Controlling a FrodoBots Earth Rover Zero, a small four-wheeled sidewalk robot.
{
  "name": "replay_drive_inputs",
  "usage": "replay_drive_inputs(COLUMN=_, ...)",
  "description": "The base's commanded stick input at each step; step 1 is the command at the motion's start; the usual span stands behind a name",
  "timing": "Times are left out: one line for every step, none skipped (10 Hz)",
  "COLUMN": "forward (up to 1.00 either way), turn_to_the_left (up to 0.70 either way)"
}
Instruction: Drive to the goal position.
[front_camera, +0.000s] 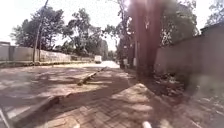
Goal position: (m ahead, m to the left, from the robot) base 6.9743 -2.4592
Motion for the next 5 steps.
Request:
replay_drive_inputs(forward=0.50, turn_to_the_left=0.00)
replay_drive_inputs(forward=0.50, turn_to_the_left=0.00)
replay_drive_inputs(forward=0.50, turn_to_the_left=0.00)
replay_drive_inputs(forward=0.50, turn_to_the_left=0.00)
replay_drive_inputs(forward=0.50, turn_to_the_left=0.00)
